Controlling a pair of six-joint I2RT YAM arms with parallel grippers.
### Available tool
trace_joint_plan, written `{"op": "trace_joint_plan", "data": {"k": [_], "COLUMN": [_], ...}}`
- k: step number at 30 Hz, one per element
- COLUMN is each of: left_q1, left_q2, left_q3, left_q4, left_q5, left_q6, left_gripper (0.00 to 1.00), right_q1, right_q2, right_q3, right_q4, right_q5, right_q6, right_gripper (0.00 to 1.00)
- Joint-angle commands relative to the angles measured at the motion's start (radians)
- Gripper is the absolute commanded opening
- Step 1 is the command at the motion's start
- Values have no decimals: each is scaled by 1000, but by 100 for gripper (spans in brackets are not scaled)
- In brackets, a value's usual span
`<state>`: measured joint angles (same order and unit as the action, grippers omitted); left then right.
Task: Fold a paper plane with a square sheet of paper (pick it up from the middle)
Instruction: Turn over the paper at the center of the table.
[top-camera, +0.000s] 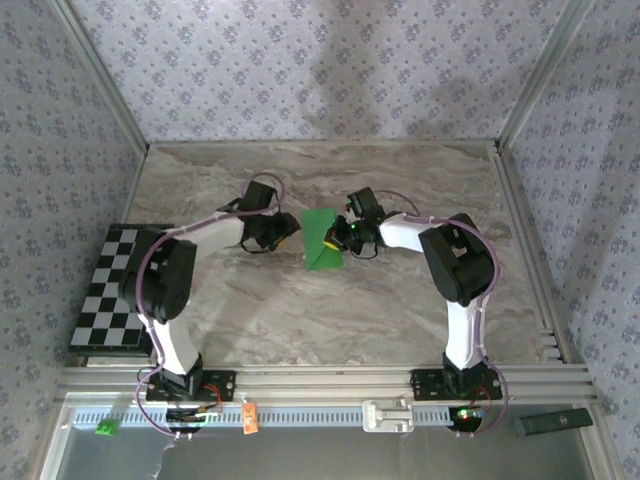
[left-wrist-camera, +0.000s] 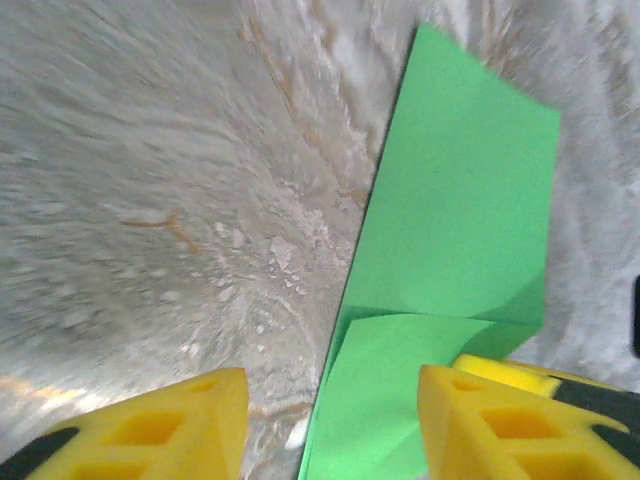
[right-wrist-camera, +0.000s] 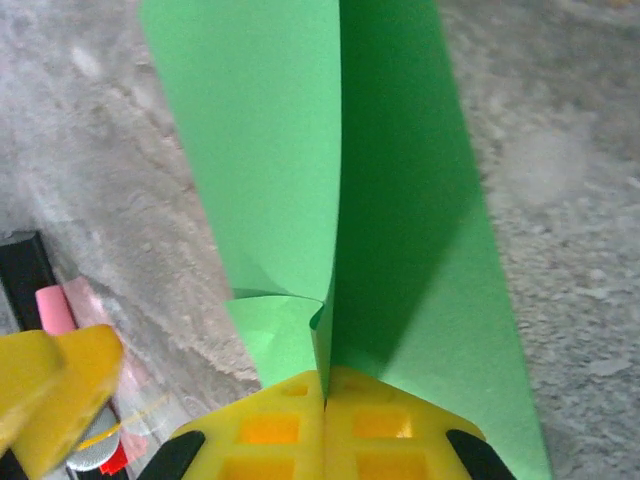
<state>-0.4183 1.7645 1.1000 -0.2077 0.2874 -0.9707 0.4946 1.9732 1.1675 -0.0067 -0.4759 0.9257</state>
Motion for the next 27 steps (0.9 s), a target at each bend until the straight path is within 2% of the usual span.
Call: {"op": "trace_joint_plan", "data": {"k": [1,6,8,11,21,24,27], "left_q1": [40,64,61,58,19,9,8], "left_q2": [-100,-186,-202,-217,-170,-156,-157], "left_q3": [-49,-142,-175,-218,-217,-203,-230], "left_q4": [20,183,281,387,597,617,671], "left_q5": [68,208,274,310,410,425,397], "left_q6": [-16,-61,-86,-146,-241,-251,-269], "left_gripper": [60,84,92,100,98,95,86], "right_q1": [-17,-42,-50,-62,-74,-78,-82], "right_q2": [-82,-123,-137,-156,-178,-180,-180], "right_q3": [16,6,4,-6,-27,-37,-46], "right_q4": [53,140,171,234,373,405,430], "right_q5": [-78,-188,-224,-263,-333,-344,-349], "right_q6": [-61,-24,3,48,159,185,202], "right_gripper": [4,4,5,5,6,6,7]}}
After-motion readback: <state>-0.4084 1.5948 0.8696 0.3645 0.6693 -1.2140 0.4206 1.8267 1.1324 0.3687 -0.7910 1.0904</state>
